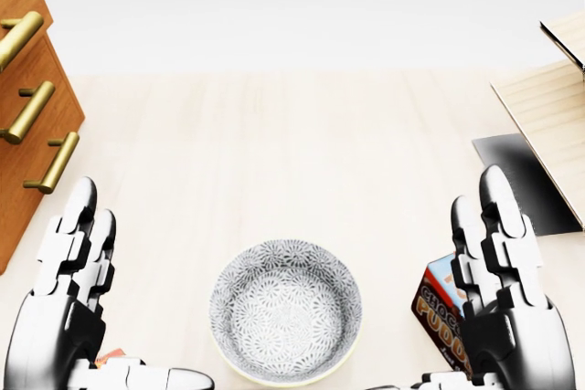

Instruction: Close the top drawer of the cabinet and put the bowl on top of it.

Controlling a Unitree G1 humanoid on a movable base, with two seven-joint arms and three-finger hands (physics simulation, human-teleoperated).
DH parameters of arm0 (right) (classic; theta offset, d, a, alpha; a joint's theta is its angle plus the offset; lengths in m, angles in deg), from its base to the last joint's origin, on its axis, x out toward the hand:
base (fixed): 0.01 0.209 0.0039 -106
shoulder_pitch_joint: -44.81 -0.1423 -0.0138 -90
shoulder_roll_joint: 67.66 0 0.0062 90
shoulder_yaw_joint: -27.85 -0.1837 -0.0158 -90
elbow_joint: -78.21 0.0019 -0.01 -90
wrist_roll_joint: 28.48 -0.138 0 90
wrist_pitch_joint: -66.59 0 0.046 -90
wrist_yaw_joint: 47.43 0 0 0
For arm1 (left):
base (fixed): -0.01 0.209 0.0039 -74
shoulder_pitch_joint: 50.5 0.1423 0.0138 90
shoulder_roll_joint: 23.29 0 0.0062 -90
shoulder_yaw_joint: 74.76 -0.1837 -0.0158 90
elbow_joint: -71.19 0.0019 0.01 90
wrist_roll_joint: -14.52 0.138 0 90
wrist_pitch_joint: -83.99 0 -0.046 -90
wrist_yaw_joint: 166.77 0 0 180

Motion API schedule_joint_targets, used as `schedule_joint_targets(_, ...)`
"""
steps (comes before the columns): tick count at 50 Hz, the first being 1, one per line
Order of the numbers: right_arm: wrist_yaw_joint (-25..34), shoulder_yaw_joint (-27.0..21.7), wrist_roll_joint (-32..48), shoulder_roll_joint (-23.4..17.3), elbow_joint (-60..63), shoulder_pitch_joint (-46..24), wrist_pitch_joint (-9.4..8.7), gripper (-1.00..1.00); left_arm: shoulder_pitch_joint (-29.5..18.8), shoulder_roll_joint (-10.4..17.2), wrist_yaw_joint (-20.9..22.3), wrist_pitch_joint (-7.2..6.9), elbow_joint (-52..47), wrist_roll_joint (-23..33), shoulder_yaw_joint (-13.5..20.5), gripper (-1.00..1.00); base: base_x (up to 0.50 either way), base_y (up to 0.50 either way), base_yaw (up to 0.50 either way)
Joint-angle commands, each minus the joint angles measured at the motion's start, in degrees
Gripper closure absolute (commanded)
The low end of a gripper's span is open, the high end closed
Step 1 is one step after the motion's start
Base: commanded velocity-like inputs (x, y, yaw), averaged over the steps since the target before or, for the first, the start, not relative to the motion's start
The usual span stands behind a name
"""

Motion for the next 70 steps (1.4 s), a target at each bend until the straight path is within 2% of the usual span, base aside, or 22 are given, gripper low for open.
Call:
schedule_joint_targets(1, -0.2, 0.3, 0.1, -0.2, -0.4, 0.0, 0.58, -1.00, -0.4, 0.0, 0.0, 0.00, 0.7, -0.1, 0.2, -1.00, 0.00, 0.18, 0.00)
schedule_joint_targets(43, 0.3, 0.4, -0.1, -0.3, 0.1, 0.6, 0.56, -1.00, -0.9, 0.1, -0.1, 0.00, 2.0, 0.1, -0.1, -1.00, 0.00, 0.18, 0.00)
schedule_joint_targets(50, 0.5, 0.1, -0.8, -0.3, 0.1, 0.2, -0.01, -1.00, -1.1, 0.1, -0.3, 0.00, 2.4, 0.2, -0.4, -1.00, 0.00, 0.09, 0.00)
schedule_joint_targets(64, 0.8, 0.3, -1.0, -0.3, 0.5, 0.8, 0.58, -1.00, -3.5, 0.3, 0.6, 0.00, 4.1, -0.9, 0.1, -1.00, 0.00, 0.00, 0.00)
schedule_joint_targets(70, 0.8, 0.4, -1.1, -0.4, 0.7, 1.1, 0.58, -1.00, -7.5, 0.5, 0.7, 0.00, 8.6, -1.6, 1.7, -1.00, 0.00, 0.00, 0.00)
